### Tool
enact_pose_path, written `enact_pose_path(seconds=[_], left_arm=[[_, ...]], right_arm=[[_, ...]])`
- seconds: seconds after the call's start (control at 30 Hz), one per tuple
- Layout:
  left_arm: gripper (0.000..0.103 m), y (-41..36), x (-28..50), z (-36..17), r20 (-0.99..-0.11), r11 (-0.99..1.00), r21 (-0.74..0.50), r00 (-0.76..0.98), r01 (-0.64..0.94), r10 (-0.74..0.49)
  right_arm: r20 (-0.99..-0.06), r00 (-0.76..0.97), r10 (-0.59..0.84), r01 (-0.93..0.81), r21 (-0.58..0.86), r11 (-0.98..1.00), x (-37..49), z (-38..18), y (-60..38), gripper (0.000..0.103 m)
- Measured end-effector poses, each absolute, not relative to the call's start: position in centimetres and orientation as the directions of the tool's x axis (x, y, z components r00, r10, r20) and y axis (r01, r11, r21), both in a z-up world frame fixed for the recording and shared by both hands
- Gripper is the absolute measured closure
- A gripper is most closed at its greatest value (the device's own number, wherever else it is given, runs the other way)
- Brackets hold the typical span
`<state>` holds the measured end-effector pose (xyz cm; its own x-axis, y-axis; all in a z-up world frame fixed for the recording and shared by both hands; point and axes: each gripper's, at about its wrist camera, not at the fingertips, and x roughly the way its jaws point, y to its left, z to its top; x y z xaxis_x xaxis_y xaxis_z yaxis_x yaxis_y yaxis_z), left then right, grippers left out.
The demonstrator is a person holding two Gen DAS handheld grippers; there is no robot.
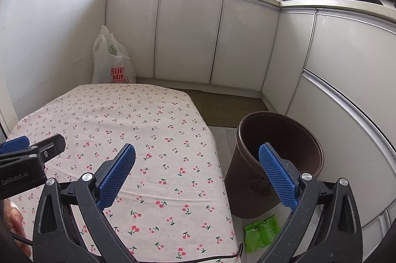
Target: Collect trash
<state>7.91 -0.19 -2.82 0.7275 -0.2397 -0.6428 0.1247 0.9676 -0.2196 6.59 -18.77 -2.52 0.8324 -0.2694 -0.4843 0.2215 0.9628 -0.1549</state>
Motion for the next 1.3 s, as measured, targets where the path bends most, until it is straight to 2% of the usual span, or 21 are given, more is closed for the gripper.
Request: enact_pose_path(seconds=[0.57, 1.3], left_arm=[[0.007, 0.3, 9.2, -5.2, -0.706, 0.976, -0.207, 0.679, 0.074, -0.201], [0.007, 0.5, 9.3, -5.6, -0.711, 0.976, -0.205, 0.675, 0.071, -0.198]], right_arm=[[-0.509, 0.825, -0.247, 0.199, -0.149, 0.969, 7.4, -3.2, -18.2, 0.007], [-0.544, 0.802, -0.245, 0.188, -0.16, 0.969, 7.9, -4.0, -18.1, 0.007]])
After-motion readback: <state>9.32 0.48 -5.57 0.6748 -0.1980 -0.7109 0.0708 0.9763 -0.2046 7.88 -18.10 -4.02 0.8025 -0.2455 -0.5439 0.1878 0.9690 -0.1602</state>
